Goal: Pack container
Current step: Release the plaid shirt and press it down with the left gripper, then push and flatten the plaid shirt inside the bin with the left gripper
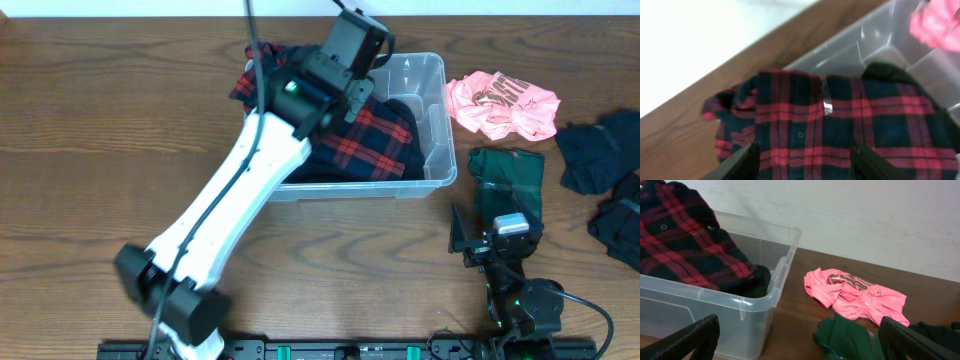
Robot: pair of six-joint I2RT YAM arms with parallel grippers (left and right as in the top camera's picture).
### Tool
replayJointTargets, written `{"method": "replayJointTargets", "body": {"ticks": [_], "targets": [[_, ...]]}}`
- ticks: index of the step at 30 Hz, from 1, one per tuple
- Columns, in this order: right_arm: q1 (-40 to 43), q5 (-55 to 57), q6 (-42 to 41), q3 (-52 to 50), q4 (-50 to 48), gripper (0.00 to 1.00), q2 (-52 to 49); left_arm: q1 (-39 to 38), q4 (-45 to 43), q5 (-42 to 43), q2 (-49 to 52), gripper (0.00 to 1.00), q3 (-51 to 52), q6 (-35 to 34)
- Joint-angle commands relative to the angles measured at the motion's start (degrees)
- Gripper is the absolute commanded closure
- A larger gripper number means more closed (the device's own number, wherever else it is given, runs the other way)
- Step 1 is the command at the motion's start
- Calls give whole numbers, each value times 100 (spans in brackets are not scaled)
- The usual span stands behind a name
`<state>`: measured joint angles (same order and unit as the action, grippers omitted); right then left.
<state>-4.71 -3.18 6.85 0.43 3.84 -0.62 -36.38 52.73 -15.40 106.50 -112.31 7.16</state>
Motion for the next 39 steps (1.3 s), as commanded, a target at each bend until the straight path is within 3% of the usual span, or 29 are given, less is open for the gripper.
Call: {"method": "replayJointTargets", "body": {"ticks": [1, 5, 13, 23, 37, 38, 39], "targets": [[103, -4, -81, -11, 22, 1, 35, 20, 199, -24, 485, 42, -127, 188], [103, -4, -81, -11, 22, 1, 35, 20, 380, 7, 874, 42, -127, 181], [103, -4, -81, -11, 22, 1, 35, 37, 448, 946, 1357, 42, -127, 129], [103, -4, -81, -11, 22, 1, 33, 37, 1019, 1145, 1589, 42, -116, -57], [103, -4, -81, -11, 22, 1, 35, 66, 949, 1202, 2199, 36, -116, -55], [103, -7, -81, -11, 22, 1, 35, 66, 935, 1202, 2214, 39, -116, -55], [103, -4, -81, -11, 22, 1, 33, 66, 909, 1198, 2232, 57, -116, -55]]}}
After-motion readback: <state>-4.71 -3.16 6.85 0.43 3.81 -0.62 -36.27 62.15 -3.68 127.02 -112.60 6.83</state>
